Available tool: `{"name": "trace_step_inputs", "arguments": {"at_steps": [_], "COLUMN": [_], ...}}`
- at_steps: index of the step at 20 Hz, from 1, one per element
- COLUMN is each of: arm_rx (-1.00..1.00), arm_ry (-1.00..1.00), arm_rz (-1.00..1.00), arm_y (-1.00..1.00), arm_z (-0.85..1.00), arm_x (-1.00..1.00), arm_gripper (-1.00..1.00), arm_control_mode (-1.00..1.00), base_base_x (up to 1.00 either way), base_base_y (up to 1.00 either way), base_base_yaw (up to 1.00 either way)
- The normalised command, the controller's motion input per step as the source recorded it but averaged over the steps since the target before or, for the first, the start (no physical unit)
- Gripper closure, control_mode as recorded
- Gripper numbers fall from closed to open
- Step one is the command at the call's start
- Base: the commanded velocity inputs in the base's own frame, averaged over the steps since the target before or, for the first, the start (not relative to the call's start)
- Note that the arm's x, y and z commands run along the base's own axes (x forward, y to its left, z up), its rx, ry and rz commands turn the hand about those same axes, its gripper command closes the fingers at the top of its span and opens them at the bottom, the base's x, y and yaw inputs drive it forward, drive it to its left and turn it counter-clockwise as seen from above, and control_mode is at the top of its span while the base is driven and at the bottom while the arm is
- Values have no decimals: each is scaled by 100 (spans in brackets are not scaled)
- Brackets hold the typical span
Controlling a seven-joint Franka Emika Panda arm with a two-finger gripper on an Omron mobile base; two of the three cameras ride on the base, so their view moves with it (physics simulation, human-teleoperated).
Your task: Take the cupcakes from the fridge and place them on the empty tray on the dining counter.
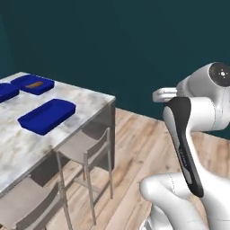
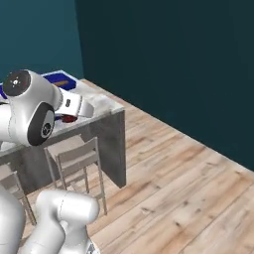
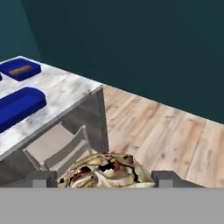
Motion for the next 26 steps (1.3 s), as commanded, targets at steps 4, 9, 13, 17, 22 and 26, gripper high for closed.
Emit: {"name": "trace_step_inputs", "arguments": {"at_steps": [4, 9, 13, 17, 22, 26], "arm_rx": [0, 0, 0, 0, 0, 0], "arm_ry": [0, 0, 0, 0, 0, 0], "arm_rz": [0, 0, 0, 0, 0, 0], "arm_y": [0, 0, 0, 0, 0, 0], "arm_z": [0, 0, 0, 0, 0, 0], "arm_x": [0, 0, 0, 0, 0, 0], "arm_gripper": [100, 100, 100, 100, 100, 100], "arm_control_mode": [100, 100, 100, 100, 100, 100], "base_base_x": [100, 94, 87, 85, 74, 79], "base_base_y": [-39, -17, -7, -20, -31, -17], "base_base_yaw": [56, 63, 63, 63, 60, 50]}}
